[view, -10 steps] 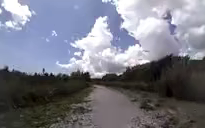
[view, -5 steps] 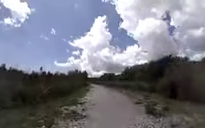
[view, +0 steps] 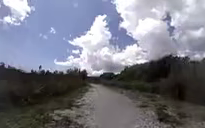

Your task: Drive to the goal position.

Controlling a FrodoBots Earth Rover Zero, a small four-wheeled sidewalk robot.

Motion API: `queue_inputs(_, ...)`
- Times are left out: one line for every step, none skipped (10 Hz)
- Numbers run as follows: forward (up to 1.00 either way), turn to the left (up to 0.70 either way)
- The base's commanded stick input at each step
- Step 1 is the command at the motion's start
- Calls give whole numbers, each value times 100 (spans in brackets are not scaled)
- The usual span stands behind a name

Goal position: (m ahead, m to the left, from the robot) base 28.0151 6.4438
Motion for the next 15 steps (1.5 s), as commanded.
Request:
queue_inputs(70, 0)
queue_inputs(70, 0)
queue_inputs(70, 0)
queue_inputs(70, 0)
queue_inputs(70, 0)
queue_inputs(70, 0)
queue_inputs(70, 0)
queue_inputs(70, 0)
queue_inputs(70, 0)
queue_inputs(70, 0)
queue_inputs(70, 13)
queue_inputs(70, 33)
queue_inputs(70, 25)
queue_inputs(70, 2)
queue_inputs(70, 0)
